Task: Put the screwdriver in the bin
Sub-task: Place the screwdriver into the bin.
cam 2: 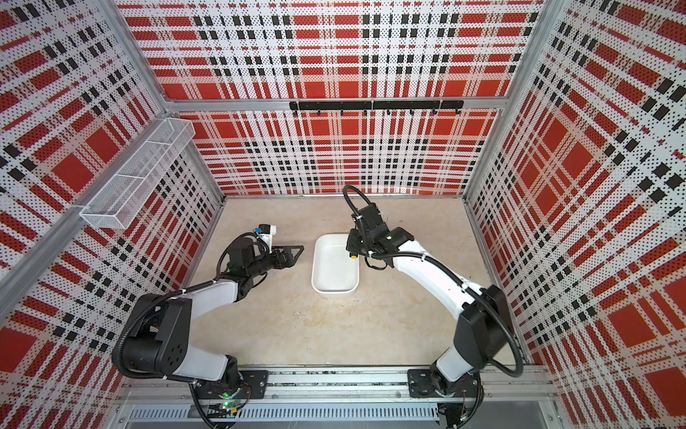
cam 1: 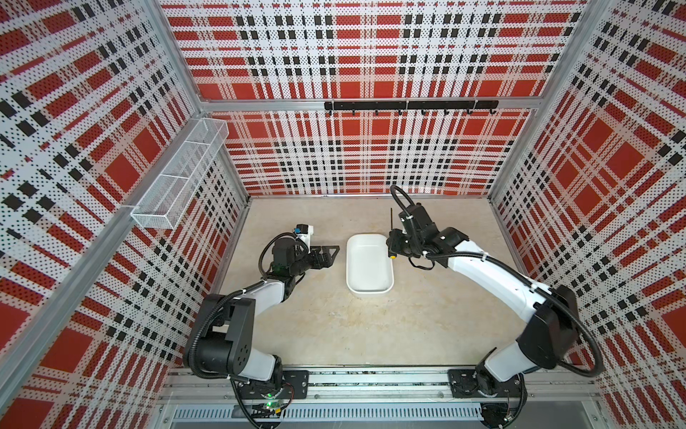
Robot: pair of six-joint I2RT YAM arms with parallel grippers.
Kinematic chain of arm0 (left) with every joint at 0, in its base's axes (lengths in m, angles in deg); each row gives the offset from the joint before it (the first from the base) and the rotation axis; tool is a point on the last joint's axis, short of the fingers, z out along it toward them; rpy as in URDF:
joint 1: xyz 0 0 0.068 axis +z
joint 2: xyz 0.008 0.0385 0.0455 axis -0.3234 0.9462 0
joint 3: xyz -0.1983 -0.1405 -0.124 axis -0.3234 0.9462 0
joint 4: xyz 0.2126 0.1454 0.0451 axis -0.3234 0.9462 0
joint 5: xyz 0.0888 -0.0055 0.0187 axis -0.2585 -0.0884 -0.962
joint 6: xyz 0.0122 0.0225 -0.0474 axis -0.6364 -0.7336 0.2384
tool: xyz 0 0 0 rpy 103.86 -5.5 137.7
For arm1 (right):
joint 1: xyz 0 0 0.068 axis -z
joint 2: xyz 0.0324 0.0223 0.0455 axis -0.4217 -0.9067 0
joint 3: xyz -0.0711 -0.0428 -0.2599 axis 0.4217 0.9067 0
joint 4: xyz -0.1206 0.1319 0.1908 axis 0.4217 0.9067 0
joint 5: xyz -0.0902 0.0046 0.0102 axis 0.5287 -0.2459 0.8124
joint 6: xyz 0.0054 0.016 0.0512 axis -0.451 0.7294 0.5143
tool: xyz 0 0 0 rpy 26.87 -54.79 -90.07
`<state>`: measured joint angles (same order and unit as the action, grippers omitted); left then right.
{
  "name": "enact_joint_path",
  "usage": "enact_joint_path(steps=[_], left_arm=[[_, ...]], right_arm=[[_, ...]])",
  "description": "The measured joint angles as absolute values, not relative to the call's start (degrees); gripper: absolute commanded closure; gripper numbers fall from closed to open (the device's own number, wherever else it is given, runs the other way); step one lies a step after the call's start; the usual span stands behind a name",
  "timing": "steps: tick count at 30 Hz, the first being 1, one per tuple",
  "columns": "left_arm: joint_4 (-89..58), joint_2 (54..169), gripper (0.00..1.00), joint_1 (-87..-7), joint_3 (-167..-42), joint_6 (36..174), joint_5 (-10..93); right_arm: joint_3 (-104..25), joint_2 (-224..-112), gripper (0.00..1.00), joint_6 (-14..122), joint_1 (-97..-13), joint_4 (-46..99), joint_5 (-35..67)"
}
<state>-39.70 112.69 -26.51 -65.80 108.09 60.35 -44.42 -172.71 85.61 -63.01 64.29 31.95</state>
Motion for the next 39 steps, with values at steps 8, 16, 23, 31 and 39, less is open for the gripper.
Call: enact_joint_path(steps=[8,16,23,31,39], left_arm=[[-39.64,112.47,0.02,-26.01,-65.43,108.09,60.28],[-39.5,111.88,0.02,-26.01,-64.92,108.09,60.26],[-39.48,111.88,0.02,-26.01,-64.66,108.11,60.21],[-39.35,111.88,0.02,-26.03,-64.51,108.11,60.02],[-39.35,111.95,0.02,-26.03,-64.49,108.13,59.84]], right_arm=[[-52.88,-186.13,1.0,89.08,-68.32,70.97,34.2],[-54.39,-189.87,1.0,90.33,-69.82,73.4,34.29],[-54.39,-192.6,1.0,91.09,-69.82,74.08,34.11],[-54.43,-195.27,1.0,91.29,-69.82,73.9,33.0],[-55.09,-198.05,1.0,89.85,-69.82,73.31,32.98]])
